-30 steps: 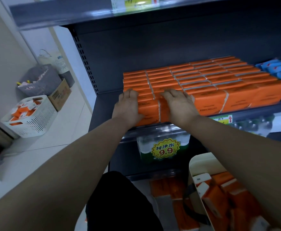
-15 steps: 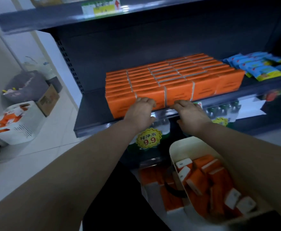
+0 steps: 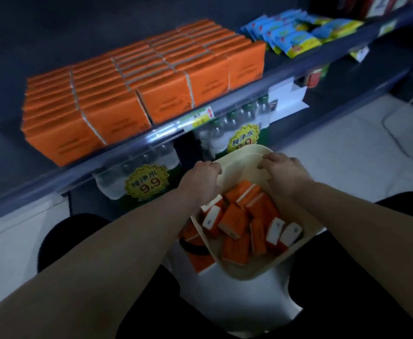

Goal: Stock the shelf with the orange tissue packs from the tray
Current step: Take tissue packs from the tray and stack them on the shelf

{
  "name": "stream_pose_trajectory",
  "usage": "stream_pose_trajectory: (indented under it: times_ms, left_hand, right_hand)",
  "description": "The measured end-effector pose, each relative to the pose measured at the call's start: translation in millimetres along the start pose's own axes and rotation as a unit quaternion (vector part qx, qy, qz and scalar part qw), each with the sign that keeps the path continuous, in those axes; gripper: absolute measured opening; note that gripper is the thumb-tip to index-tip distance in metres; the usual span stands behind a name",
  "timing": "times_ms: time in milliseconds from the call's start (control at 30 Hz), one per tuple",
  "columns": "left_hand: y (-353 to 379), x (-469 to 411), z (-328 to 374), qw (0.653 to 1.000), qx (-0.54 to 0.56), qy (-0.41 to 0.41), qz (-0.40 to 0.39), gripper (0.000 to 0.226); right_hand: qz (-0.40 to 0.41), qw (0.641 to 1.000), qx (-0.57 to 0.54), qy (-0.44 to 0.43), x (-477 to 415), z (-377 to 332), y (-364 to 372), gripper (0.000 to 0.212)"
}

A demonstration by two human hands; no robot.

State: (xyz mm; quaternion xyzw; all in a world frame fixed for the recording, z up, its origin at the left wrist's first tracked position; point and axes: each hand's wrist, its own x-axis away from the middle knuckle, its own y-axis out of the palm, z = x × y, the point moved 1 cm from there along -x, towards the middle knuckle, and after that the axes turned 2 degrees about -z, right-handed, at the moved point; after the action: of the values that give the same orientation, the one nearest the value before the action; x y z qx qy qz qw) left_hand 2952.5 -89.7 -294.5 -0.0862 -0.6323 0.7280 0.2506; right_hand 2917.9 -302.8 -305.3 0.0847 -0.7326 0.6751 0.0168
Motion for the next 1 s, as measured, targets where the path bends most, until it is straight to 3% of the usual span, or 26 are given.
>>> stream_pose_trajectory:
  times_ms: [233,400,567,700,867,1000]
  left_hand:
    - [72.1,-38.7,21.5,0.994,0.013,-0.011,-0.106,0.041]
    - [114.5,-50.8,27.9,0.988,0.018,-0.008,-0.154,0.036]
    - [144.3,-58.0,26.3,0.983,0.061,-0.011,-0.173,0.05]
    - [163.3,-66.3,18.2,0.982,0.087,-0.021,-0.165,0.044]
    - [178.0,-77.8,6.1,0.978,0.109,-0.041,-0.171,0.038]
    - [185.5,-79.6,-1.2,0.976,0.119,-0.05,-0.174,0.04]
  right_hand:
    - [-0.096,0.995,-0.006,0.007,1.9,41.7,73.2,0.027]
    - [-0.17,0.985,-0.015,0.04,12.3,55.4,108.3,0.035]
    - [-0.228,0.967,-0.095,0.06,0.9,56.5,141.4,0.031]
    - [-0.267,0.955,-0.108,0.068,-19.4,49.1,161.5,0.046]
    - [-0.324,0.939,-0.07,0.09,-31.5,42.7,188.4,0.085]
    - [-0.321,0.942,-0.016,0.095,-26.7,37.2,200.4,0.093]
